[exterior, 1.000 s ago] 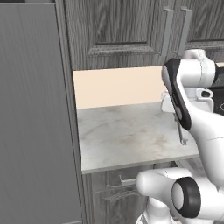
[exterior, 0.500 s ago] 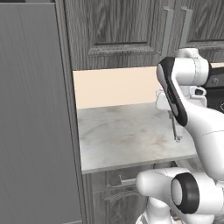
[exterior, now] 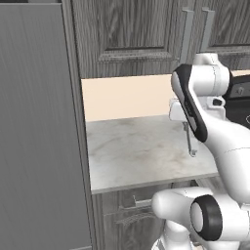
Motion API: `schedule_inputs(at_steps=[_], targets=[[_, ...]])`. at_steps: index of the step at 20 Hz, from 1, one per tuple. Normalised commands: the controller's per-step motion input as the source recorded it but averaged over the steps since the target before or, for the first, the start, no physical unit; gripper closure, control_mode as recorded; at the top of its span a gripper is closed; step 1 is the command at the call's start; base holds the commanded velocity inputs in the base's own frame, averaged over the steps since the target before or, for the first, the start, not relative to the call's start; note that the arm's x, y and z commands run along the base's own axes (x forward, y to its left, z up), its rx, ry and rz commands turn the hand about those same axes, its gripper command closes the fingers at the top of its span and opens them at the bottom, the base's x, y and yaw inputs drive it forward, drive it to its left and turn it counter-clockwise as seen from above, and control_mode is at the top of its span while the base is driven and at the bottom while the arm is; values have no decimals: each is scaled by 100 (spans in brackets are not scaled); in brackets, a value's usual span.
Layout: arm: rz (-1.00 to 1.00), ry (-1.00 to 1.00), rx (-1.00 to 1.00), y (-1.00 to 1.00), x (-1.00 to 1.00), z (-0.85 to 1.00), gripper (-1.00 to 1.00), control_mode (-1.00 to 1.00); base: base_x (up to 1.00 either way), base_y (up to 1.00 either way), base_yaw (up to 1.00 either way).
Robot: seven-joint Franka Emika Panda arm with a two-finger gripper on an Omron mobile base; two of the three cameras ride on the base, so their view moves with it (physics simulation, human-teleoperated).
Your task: Take the tongs from the drawer on the right and place them on the dining counter next to the tray containing the hot dog.
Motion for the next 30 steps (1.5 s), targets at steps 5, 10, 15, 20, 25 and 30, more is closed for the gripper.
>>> schedule_inputs(at_steps=[5, 10, 15, 20, 25, 30], targets=[[16, -13, 0, 2, 15, -9, 100, -100, 0, 0, 0], [13, -8, 0, 0, 4, -1, 100, -100, 0, 0, 0], [10, -12, 0, 0, 0, 0, 100, -100, 0, 0, 0], [12, -12, 0, 0, 0, 0, 100, -100, 0, 0, 0], [11, -7, 0, 0, 0, 0, 100, -100, 0, 0, 0], [5, -1, 0, 0, 2, 0, 100, -100, 0, 0, 0]])
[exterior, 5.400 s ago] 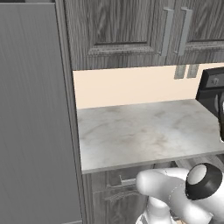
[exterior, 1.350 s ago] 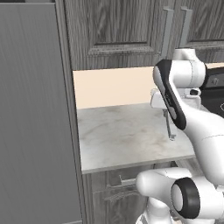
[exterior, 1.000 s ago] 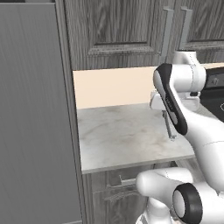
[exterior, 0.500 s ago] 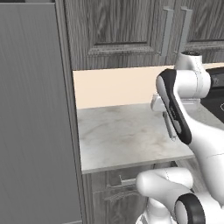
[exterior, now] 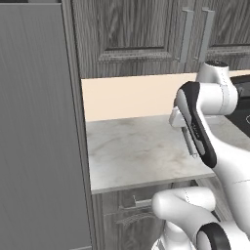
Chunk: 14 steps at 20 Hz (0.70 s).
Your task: Take the tongs from the drawer on the right and place them on the dining counter next to the tray containing the hot dog.
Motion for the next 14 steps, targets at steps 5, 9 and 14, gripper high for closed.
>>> schedule_inputs(at_steps=[5, 9, 14], targets=[[2, 0, 0, 3, 1, 0, 100, -100, 0, 0, 0], [2, 0, 0, 4, 0, 0, 100, -100, 0, 0, 0], [2, 0, 0, 4, 0, 0, 100, -100, 0, 0, 0]])
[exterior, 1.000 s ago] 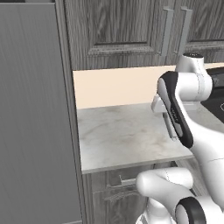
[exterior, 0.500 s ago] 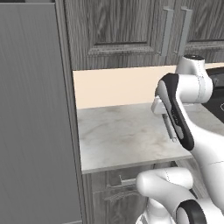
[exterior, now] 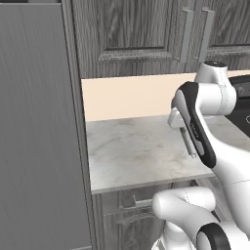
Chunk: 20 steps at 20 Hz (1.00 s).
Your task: Take the tongs from the drawer on the right and place them on the dining counter next to the tray containing the hot dog.
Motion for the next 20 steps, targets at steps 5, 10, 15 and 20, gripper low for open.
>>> schedule_inputs(at_steps=[5, 10, 15, 20], targets=[[2, 0, 0, 9, 0, 0, 100, -100, 0, 0, 0], [0, -1, 0, 11, 0, 0, 100, -100, 0, 0, 0], [1, -3, 0, 1, 0, 0, 100, -100, 0, 0, 0], [0, -6, 0, 11, 0, 0, 100, -100, 0, 0, 0]])
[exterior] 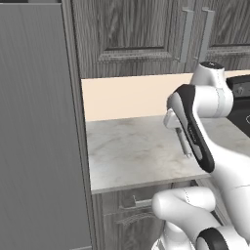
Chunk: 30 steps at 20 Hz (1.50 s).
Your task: Take the tongs from the drawer on the right and place them on the dining counter next to the tray containing the hot dog.
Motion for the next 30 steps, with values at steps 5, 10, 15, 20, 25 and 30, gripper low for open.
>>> schedule_inputs(at_steps=[5, 10, 15, 20, 25, 30], targets=[[0, -2, 0, 23, 0, 0, 100, -100, 0, 0, 0], [0, 0, 0, 22, 0, 0, 100, -100, 0, 0, 0], [0, 0, 0, 25, 0, 0, 100, -100, 0, 0, 0], [0, 0, 0, 23, 0, 0, 100, -100, 0, 0, 0], [0, 0, 0, 19, 0, 0, 100, -100, 0, 0, 0], [0, 0, 0, 10, 0, 0, 100, -100, 0, 0, 0]])
